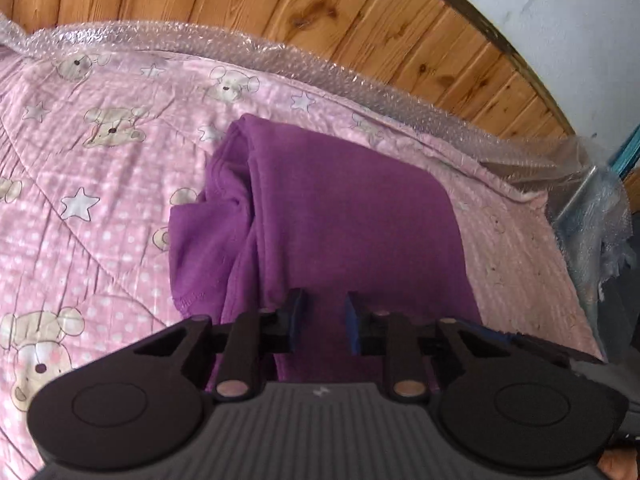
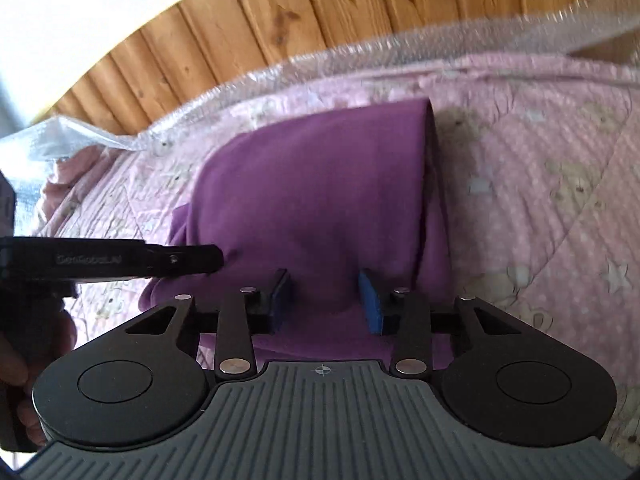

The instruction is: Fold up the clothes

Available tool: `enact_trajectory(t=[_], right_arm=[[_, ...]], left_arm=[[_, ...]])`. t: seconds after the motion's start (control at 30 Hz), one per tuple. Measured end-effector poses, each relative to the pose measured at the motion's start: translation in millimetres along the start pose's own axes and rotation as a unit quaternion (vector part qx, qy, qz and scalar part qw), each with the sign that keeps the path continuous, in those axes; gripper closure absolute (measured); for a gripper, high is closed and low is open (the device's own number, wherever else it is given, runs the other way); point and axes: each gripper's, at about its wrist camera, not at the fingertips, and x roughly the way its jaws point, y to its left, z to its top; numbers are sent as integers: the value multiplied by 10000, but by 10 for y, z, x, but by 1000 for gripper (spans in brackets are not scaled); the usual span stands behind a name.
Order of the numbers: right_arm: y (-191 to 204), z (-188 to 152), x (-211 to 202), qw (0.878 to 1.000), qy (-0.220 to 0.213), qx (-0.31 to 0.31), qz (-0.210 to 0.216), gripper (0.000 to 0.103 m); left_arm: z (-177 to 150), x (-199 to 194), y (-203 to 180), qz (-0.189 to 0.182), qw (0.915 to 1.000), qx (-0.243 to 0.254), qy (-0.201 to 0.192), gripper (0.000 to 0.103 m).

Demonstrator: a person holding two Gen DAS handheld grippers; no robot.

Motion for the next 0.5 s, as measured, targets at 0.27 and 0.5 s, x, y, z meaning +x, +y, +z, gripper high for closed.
enact_trajectory(t=[0.27,0.5], right_arm=[[56,166,-478,9964,611,-356,-461,19],[190,88,-750,9932,613,23,-988,20]], left_arm=[[-150,-651,-403,552,9945,892,-59,0],[-407,-920,-425,638,9964,497,254,0]])
